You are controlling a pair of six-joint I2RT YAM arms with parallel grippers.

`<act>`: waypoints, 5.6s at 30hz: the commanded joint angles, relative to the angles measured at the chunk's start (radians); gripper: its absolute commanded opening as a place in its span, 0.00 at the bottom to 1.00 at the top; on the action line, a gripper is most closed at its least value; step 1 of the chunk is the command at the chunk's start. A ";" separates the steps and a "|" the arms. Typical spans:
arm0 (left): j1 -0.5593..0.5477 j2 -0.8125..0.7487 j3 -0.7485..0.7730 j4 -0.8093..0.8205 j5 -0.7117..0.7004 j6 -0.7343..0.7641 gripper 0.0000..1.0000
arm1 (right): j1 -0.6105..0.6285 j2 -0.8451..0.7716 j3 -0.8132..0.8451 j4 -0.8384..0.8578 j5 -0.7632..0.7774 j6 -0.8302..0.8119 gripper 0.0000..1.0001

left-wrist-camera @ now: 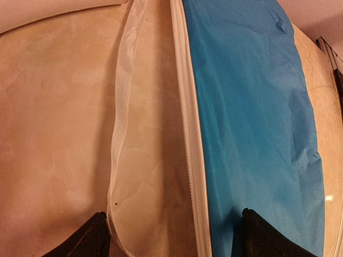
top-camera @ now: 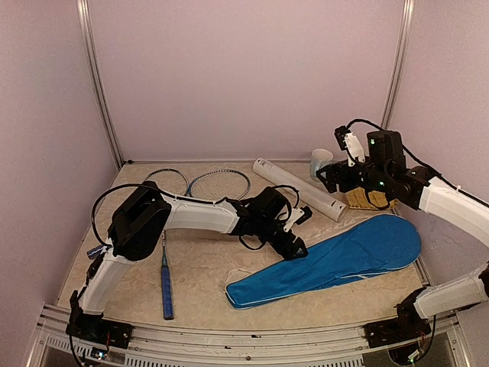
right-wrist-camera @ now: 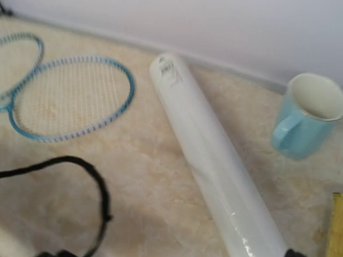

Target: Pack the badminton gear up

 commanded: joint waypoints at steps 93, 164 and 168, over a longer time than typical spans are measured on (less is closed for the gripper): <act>-0.190 -0.828 -0.925 0.508 -0.894 -0.474 0.18 | 0.343 0.669 0.547 -0.095 -0.292 0.302 0.00; 0.628 -1.032 -1.103 0.202 -0.336 -0.443 0.69 | 0.186 0.538 0.146 0.396 -0.494 0.516 0.00; 0.645 -0.907 -0.958 0.044 -0.312 -0.229 0.67 | 0.186 0.525 0.151 0.387 -0.475 0.513 0.00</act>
